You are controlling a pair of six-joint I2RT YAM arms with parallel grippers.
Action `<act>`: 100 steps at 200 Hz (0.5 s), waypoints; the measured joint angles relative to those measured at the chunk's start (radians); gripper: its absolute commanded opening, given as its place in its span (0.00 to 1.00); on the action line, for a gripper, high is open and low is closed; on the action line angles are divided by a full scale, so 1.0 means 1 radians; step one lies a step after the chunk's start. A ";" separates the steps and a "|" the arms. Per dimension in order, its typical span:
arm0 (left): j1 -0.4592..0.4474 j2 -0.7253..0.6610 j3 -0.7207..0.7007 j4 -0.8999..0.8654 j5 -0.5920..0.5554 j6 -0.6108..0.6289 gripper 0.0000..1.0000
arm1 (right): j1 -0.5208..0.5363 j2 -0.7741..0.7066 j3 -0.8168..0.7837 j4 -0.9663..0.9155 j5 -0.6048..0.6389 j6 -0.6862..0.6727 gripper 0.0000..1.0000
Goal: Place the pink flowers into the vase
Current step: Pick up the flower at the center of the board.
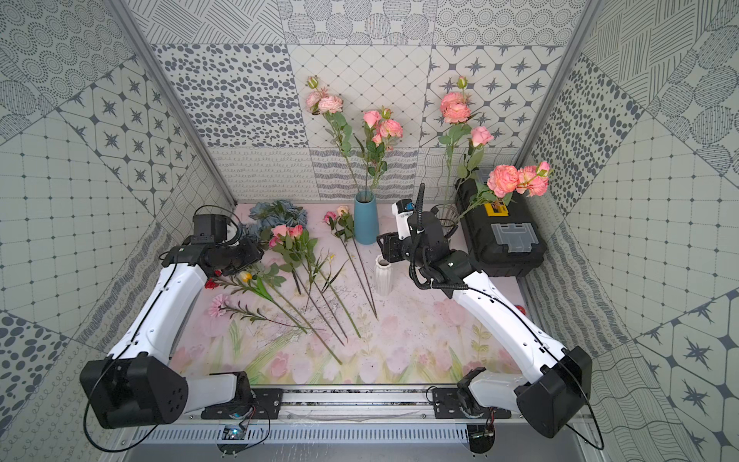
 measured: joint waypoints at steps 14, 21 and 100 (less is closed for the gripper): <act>0.000 0.010 0.013 -0.004 0.000 -0.010 0.50 | 0.004 -0.018 -0.025 0.012 -0.021 -0.001 0.54; -0.003 0.015 0.023 -0.008 -0.003 -0.013 0.49 | 0.003 -0.026 -0.036 0.018 -0.027 0.000 0.54; -0.196 0.155 0.088 -0.026 -0.128 -0.137 0.38 | 0.003 -0.095 -0.108 0.090 -0.023 0.020 0.54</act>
